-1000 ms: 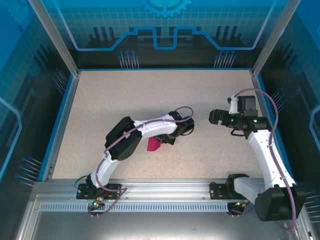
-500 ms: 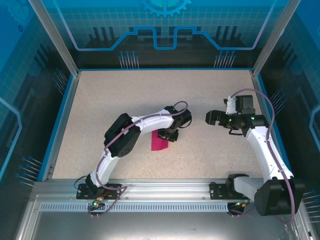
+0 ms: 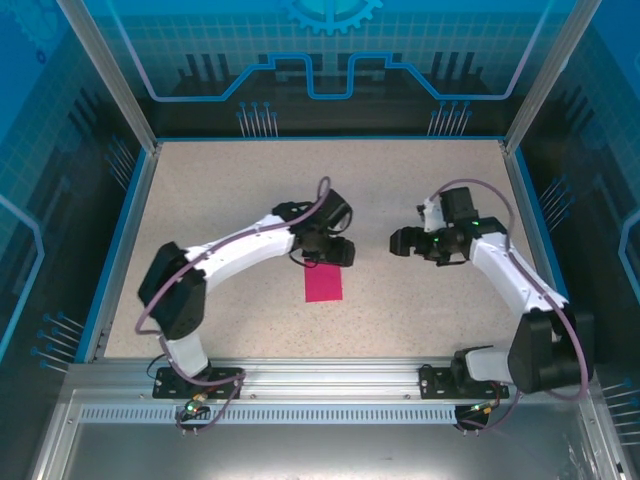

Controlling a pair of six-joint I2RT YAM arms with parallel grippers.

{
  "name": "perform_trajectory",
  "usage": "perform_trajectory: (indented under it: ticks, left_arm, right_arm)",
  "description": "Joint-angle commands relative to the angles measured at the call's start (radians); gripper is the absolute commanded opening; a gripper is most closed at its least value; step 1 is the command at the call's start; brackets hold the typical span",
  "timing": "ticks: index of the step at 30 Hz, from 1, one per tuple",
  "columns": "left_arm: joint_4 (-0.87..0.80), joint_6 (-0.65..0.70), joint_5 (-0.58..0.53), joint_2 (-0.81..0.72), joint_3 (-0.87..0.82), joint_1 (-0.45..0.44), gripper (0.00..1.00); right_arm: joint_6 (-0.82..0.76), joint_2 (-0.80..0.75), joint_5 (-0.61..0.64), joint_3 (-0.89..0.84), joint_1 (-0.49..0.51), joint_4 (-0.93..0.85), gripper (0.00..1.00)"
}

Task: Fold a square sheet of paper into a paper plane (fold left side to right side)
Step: Third fold the triangle at the center of the table.

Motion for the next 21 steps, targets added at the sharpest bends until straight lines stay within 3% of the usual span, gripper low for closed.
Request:
perform_trajectory:
  ticks: [1,7,13,21]
  left_arm:
    - [0.152,-0.047,0.108,-0.101,-0.182,0.092,0.6]
    - [0.393,-0.1,0.261,-0.212,-0.433,0.228,0.62]
    - [0.469,-0.113,0.331,-0.173,-0.496,0.26,0.62]
    - [0.46,-0.108,0.346,-0.121,-0.49,0.259,0.62]
  right_arm:
    - [0.052,0.09,-0.028,0.064,0.092,0.068,0.73]
    - [0.106,0.306,-0.023,0.205,0.232,0.173,0.56]
    - [0.127,0.527,-0.004,0.385,0.308,0.195,0.55]
    - [0.148,0.689,-0.009,0.496,0.337,0.2,0.54]
